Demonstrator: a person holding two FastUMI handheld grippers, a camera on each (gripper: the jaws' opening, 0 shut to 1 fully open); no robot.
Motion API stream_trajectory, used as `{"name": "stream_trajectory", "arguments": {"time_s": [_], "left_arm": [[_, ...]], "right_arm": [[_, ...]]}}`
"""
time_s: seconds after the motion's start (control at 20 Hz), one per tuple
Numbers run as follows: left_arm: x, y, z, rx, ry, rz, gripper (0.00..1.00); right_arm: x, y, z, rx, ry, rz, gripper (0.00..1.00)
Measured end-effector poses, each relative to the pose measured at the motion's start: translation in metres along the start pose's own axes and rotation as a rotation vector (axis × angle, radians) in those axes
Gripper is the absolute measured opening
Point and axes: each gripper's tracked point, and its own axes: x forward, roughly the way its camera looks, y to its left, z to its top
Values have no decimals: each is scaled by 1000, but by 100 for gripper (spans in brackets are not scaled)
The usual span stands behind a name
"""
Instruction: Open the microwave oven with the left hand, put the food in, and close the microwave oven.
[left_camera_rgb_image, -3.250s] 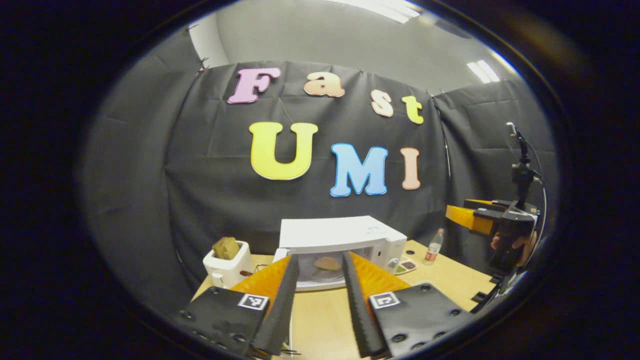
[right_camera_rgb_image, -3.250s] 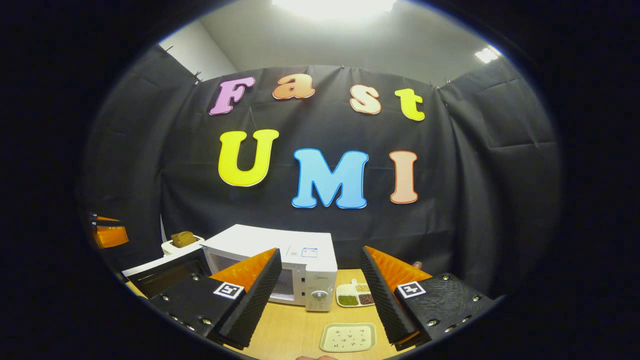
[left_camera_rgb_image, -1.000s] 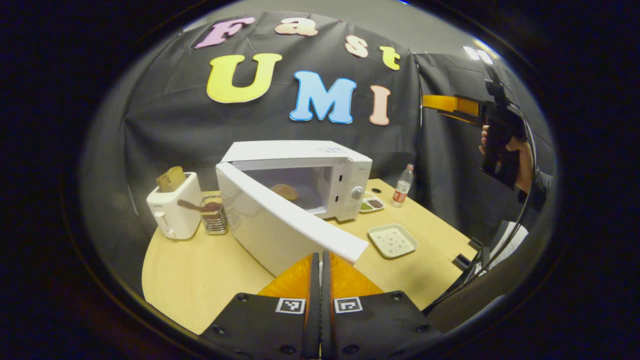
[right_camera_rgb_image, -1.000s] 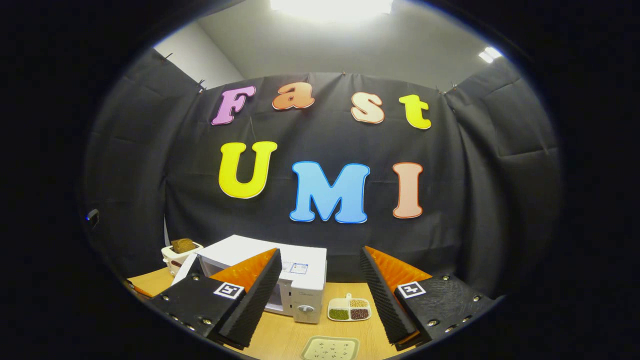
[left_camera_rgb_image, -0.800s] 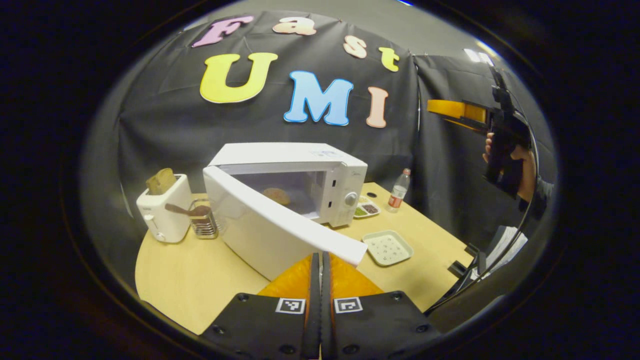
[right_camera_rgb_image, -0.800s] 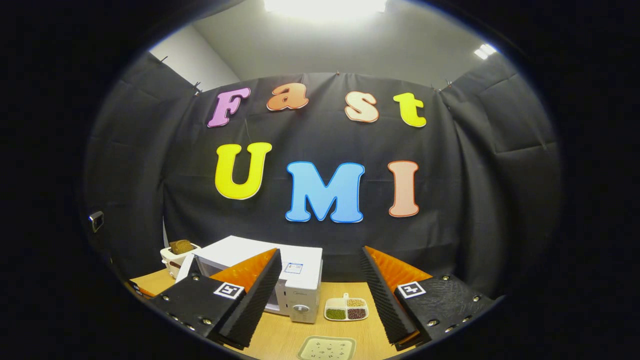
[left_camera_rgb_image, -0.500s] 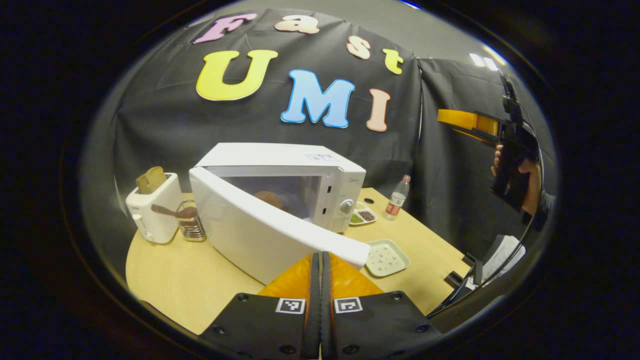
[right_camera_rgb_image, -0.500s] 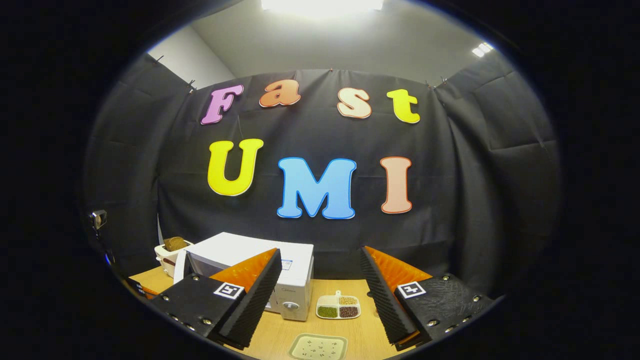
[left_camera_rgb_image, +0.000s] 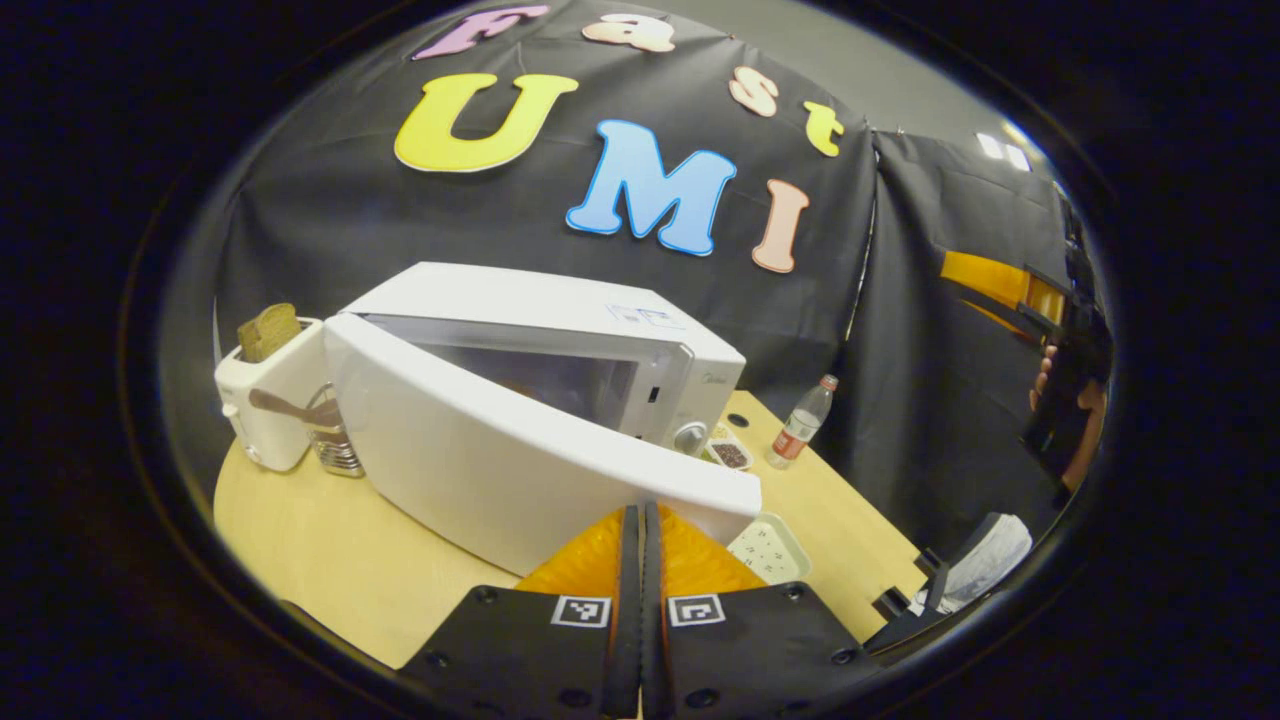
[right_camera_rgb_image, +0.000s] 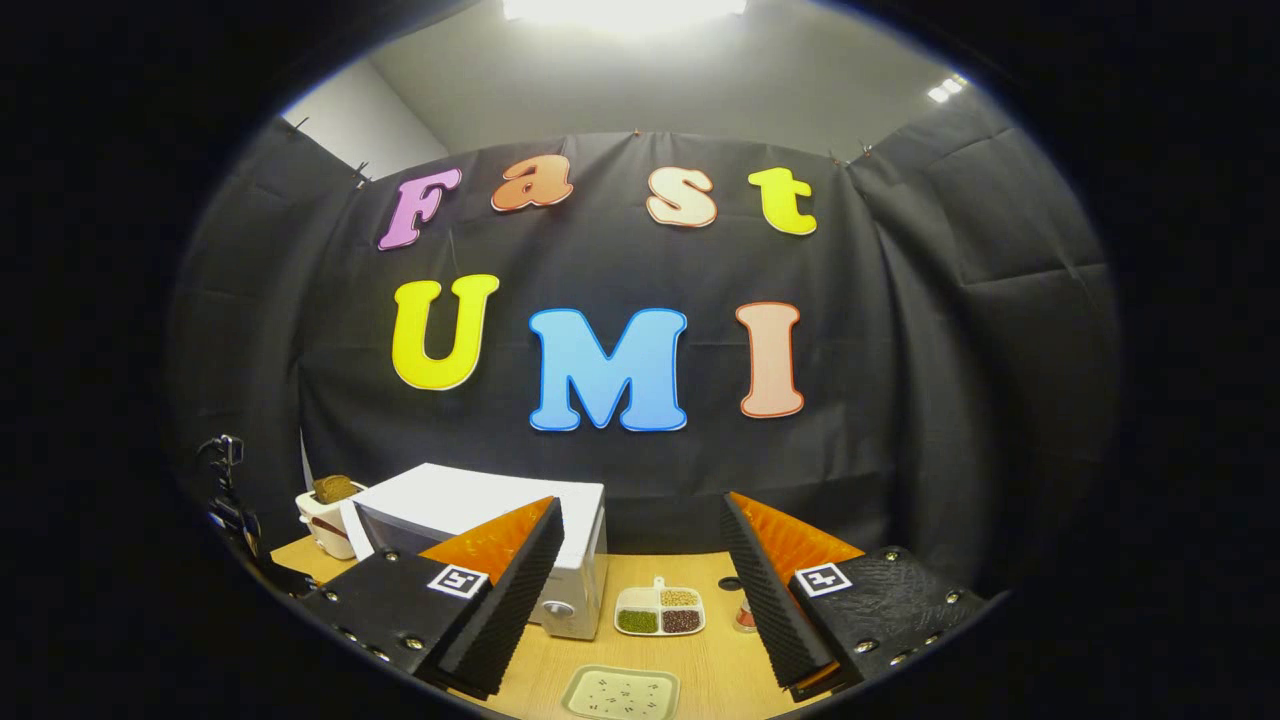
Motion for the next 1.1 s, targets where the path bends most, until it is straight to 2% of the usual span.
{"name": "stream_trajectory", "arguments": {"time_s": [0.2, 0.45, 1.1], "left_arm": [[31, -5, 15, 50, 2, -16, 6], [68, 1, 31, -1, 20, 14, 7], [137, -1, 67, -12, 16, 18, 7]], "right_arm": [[3, -13, 3, -2, 10, -33, 96], [10, -31, 1, 1, 25, -72, 96], [15, -61, -21, -3, 88, -144, 96]]}}
